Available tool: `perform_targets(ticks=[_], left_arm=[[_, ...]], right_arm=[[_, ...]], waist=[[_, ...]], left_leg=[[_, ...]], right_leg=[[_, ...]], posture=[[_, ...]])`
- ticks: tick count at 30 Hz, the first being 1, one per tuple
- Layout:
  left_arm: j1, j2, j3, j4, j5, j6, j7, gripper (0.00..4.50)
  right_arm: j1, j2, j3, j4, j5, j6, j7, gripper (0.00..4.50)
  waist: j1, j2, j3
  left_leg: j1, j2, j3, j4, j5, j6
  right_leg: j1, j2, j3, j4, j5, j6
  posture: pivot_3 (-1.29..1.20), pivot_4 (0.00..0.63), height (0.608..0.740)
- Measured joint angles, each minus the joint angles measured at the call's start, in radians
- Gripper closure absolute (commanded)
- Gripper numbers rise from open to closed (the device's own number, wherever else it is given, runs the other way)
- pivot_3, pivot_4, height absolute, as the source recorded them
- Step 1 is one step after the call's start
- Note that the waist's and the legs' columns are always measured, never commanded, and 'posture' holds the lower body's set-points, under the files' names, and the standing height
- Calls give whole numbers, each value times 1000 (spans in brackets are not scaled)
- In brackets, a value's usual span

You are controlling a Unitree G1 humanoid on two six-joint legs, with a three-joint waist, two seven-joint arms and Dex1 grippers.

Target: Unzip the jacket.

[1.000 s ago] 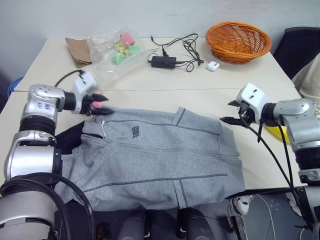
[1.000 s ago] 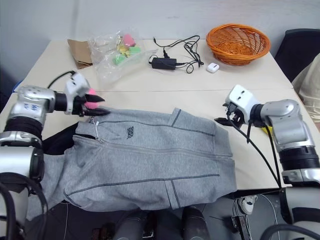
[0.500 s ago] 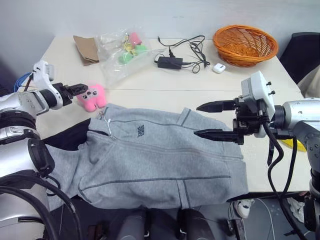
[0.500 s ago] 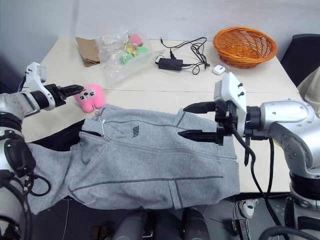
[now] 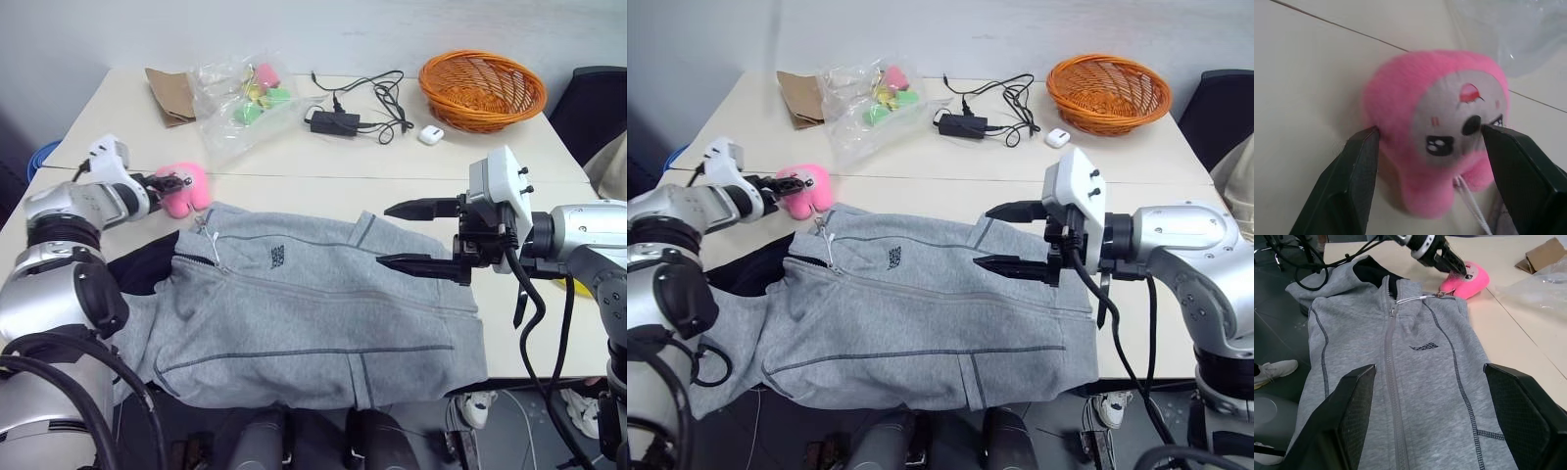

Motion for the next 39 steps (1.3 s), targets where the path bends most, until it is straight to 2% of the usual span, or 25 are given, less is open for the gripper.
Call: perform_targets(ticks=[1, 4, 11, 14, 17, 20, 22, 24, 26, 30, 34, 37, 39], left_arm=[[0, -8, -1, 5, 3, -6, 3, 1057], [0, -17, 3, 16, 5, -34, 34, 1621], [0, -21, 23, 19, -1, -64, 62, 3717], [0, -21, 34, 20, -6, -77, 73, 4443], [0, -21, 29, 19, -5, -129, 47, 4443], [-20, -23, -12, -24, -3, -201, -128, 4443], [-15, -23, -41, -123, -25, -200, -301, 4443], [32, -23, -71, -304, -75, -187, -478, 4443], [168, -19, -120, -627, -172, -124, -673, 4443], [419, 22, -279, -1101, -273, -21, -881, 4443], [544, 45, -473, -1352, -221, -62, -937, 4443], [556, 13, -576, -1371, -139, -124, -911, 4443], [541, -30, -634, -1321, -58, -182, -861, 3964]], right_arm=[[0, 0, 2, 0, 0, -2, -1, 836], [0, 0, 6, 0, 1, -14, -6, 763], [18, 0, 7, -1, 3, -19, -22, 763], [26, 0, 7, -2, 4, -19, -29, 763], [26, 0, 7, -2, 5, -19, -37, 763], [31, 0, 6, -2, 14, -17, -47, 763], [48, 0, 1, -5, 24, -14, -56, 763], [78, -1, -5, -8, 37, -3, -66, 763], [132, -7, -16, -21, 55, 11, -78, 763], [207, -9, -35, -49, 76, 29, -107, 763], [310, -42, -46, -94, 75, 26, -115, 763], [360, -49, -45, -111, 54, 8, -117, 763], [387, -63, -46, -118, 33, -8, -120, 763]], waist=[[-1, 0, 0], [-2, 0, 0], [-1, 0, 0], [-1, 0, 0], [-2, 0, 0], [2, -2, 1], [1, -2, 1], [-3, -2, 1], [-8, -1, 1], [-24, -1, 1], [-21, -1, 1], [-10, -1, 1], [1, -1, 0]], left_leg=[[0, 0, 0, 0, 0, 0], [0, 0, 0, 0, 0, 0], [0, 0, 1, 0, 0, 0], [0, 0, 1, 0, 0, 0], [0, 0, 1, 0, 0, 0], [0, 0, 1, 0, 0, 0], [0, 0, 1, 0, 0, 0], [0, 0, 2, -1, 0, 0], [0, 1, 1, -2, -1, -1], [1, 2, 0, -2, -1, -1], [3, 3, -1, -2, 0, -1], [3, 2, -1, -1, 0, 0], [3, 2, -1, -1, 0, 0]], right_leg=[[0, 0, 0, 0, 0, 0], [0, 0, 0, 0, 0, 0], [0, 0, 0, 0, 0, 0], [0, 0, 0, 0, 0, 0], [-1, 0, 0, 0, 0, 0], [0, 0, -1, 0, 0, 0], [0, 0, -1, -2, 0, 0], [0, 0, 0, -4, 0, 0], [1, 1, 0, -5, 0, 0], [2, 2, 0, -5, 0, 0], [5, 2, 3, -6, 1, -1], [5, 2, 4, -8, 2, -1], [5, 2, 4, -8, 3, -1]], posture=[[0, 150, 740], [0, 150, 740], [0, 150, 740], [0, 150, 740], [0, 150, 740], [0, 150, 740], [0, 150, 740], [0, 150, 740], [0, 150, 740], [0, 150, 740], [0, 150, 740], [0, 150, 740], [0, 150, 740]])
